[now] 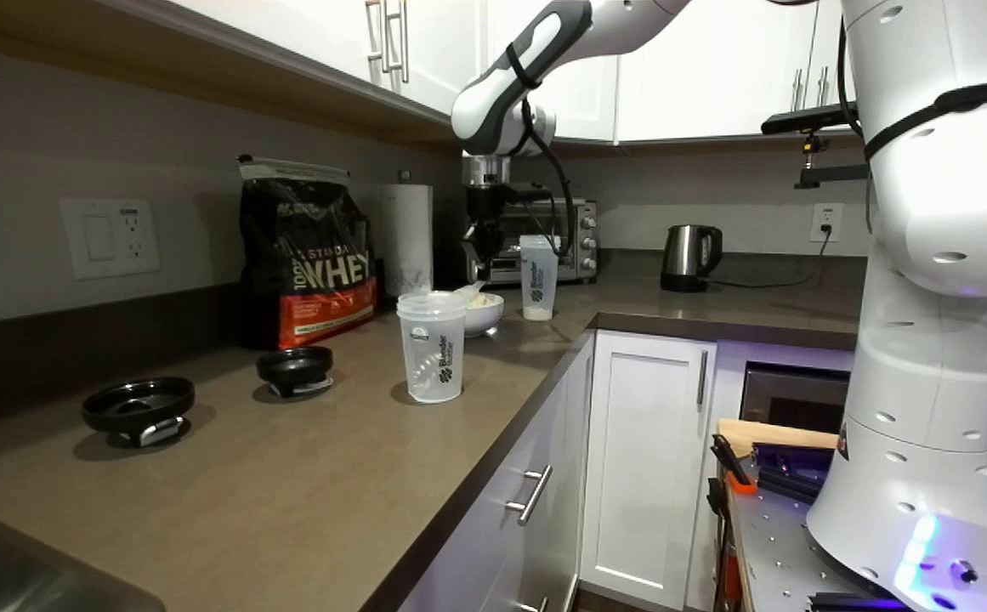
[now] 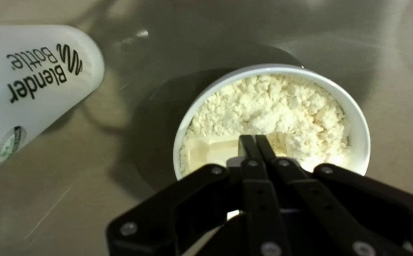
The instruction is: Transfer one spoon of contents to the left cup
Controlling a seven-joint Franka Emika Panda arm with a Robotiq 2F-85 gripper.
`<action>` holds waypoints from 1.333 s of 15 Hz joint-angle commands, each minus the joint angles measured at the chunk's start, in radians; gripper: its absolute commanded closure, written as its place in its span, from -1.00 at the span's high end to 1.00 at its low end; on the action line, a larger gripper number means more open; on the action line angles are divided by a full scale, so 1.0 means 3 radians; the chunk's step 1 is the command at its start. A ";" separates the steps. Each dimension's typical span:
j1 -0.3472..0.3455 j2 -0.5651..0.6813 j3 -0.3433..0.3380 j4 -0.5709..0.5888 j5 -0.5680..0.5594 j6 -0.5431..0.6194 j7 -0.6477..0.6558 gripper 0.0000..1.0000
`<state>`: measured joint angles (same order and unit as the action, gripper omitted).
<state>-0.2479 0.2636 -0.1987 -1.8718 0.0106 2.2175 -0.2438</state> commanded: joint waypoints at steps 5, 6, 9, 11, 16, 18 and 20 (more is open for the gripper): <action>-0.0037 0.0011 0.0020 0.0128 0.0034 -0.0125 0.0019 -0.96; -0.0036 0.0014 0.0022 0.0122 0.0034 -0.0124 0.0016 -0.97; -0.0002 0.0007 0.0012 0.0062 -0.0057 -0.0037 0.0060 -0.96; 0.0030 -0.0009 0.0008 0.0018 -0.0152 0.0017 0.0082 -0.96; 0.0044 -0.0062 0.0044 0.0032 -0.0141 -0.0038 0.0042 -0.96; 0.0059 -0.0084 0.0042 0.0034 -0.0154 -0.0037 0.0048 -0.96; 0.0074 -0.0113 0.0037 0.0027 -0.0195 -0.0020 0.0062 -0.96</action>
<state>-0.2301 0.2548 -0.1898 -1.8587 -0.0150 2.2135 -0.2438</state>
